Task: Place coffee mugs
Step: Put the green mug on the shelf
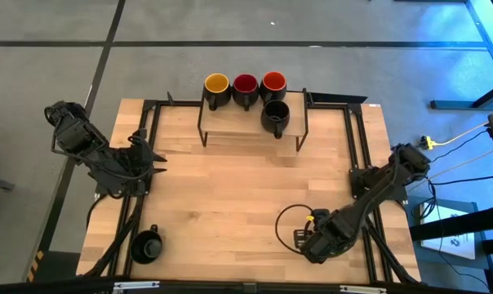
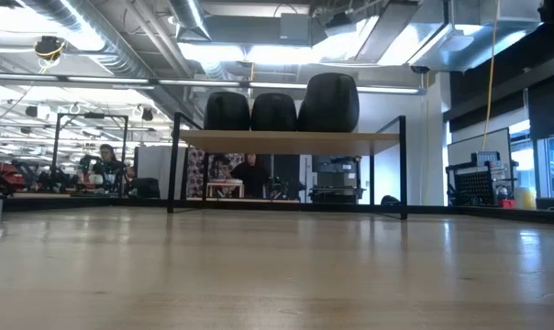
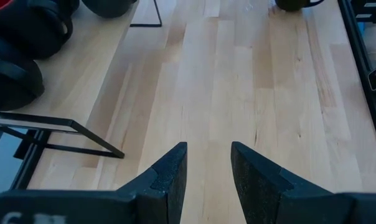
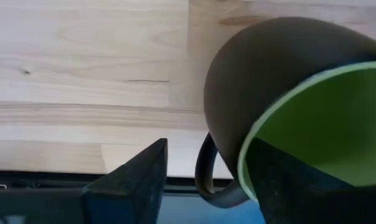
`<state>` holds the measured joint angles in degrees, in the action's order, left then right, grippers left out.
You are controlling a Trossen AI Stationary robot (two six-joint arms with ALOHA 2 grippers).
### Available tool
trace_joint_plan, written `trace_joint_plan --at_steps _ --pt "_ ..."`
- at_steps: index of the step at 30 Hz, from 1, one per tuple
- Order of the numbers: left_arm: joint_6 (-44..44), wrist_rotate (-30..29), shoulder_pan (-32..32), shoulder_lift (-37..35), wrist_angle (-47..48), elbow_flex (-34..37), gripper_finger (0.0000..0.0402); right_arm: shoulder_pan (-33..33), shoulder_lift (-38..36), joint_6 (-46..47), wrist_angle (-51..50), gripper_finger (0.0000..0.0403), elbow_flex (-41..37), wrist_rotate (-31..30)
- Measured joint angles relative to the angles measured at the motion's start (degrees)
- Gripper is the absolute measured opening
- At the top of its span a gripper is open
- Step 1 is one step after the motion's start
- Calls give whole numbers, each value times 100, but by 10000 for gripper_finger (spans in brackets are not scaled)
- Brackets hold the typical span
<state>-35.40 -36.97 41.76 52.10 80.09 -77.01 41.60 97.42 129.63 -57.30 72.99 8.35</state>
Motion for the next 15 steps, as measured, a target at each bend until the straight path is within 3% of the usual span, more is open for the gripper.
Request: trace_joint_plan --at_steps 13,15 --pt "2 33 2 1 0 0 119 4 3 -504 15 17 2 -402" --pt "5 36 0 1 0 2 119 4 3 -703 28 7 2 -452"
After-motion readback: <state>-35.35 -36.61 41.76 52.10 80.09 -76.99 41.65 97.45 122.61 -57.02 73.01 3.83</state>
